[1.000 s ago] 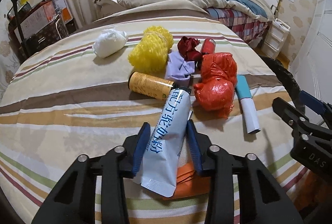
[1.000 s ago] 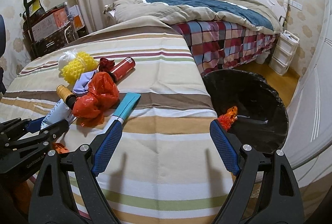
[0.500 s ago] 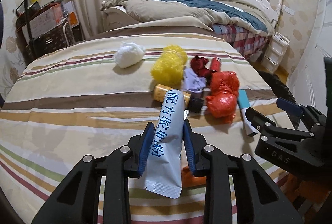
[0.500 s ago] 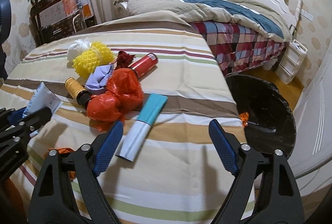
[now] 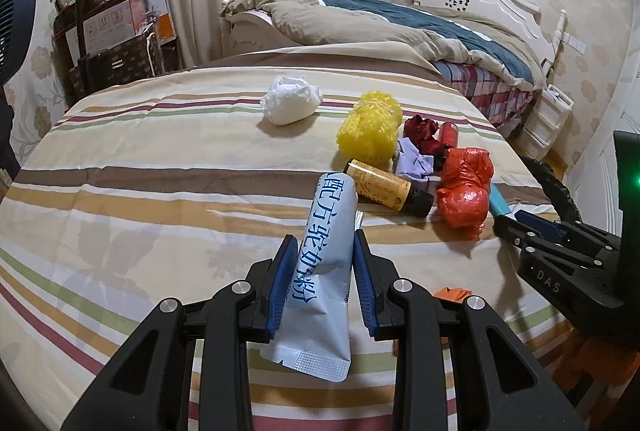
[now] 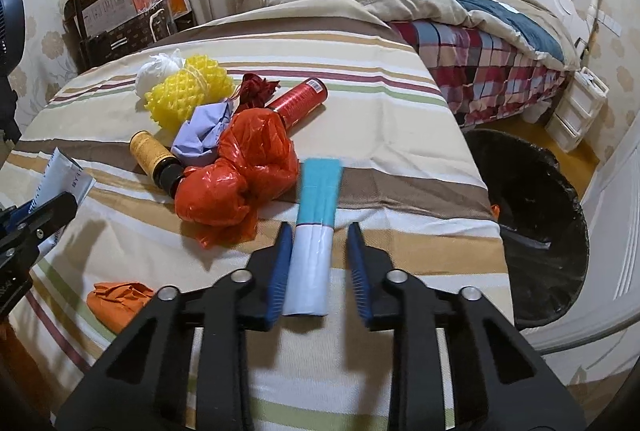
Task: Collect trash
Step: 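Carry the tube and bottle over the black bin and open both tools to drop them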
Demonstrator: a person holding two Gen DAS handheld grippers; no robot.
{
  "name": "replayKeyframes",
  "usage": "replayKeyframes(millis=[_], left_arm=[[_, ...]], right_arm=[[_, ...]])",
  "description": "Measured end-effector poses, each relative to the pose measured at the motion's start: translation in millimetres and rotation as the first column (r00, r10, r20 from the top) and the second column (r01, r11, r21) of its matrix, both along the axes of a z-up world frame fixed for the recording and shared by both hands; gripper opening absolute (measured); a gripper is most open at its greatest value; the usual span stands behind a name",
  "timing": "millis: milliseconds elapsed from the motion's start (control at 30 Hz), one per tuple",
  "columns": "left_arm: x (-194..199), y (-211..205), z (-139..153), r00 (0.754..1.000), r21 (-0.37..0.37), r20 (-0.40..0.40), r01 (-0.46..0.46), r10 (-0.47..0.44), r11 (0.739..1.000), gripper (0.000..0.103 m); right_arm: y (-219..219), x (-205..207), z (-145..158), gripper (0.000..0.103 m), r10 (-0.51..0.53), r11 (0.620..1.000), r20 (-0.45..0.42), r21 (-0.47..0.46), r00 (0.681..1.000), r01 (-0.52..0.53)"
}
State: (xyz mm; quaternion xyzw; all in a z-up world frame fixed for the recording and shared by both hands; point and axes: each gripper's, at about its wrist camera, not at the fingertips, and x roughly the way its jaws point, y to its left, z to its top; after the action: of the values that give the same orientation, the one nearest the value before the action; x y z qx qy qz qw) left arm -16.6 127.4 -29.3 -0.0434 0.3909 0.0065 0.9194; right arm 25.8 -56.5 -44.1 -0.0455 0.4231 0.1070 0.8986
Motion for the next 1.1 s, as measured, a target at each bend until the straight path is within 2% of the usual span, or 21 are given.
replayKeyframes(millis=[333,533,833,1100], left_arm=[[-6.2,-6.6,-1.7,1.000,-0.028,0.012,-0.006,0.007,1.000,0.031],[-10.6,-23.9,6.7,0.998,-0.038,0.053,0.021,-0.019,0.999,0.031],[-1.3,-70.7,19.4,0.991,-0.011,0.086,0.103,-0.102,0.995,0.031],[19.6,-124.4,30.0,0.976,0.002,0.117,0.186,-0.185,0.983,0.031]], right_arm=[[-11.9,-9.1,3.6,0.017,-0.006,0.999,0.008,0.046,1.000,0.005],[-29.5,-18.2,11.5,0.017,-0.029,0.997,0.037,0.073,0.999,0.026],[-70.6,-27.5,33.0,0.017,-0.110,0.990,0.115,0.097,0.987,0.099],[-125.1,-20.9,40.7,0.017,-0.229,0.971,0.161,0.108,0.960,0.214]])
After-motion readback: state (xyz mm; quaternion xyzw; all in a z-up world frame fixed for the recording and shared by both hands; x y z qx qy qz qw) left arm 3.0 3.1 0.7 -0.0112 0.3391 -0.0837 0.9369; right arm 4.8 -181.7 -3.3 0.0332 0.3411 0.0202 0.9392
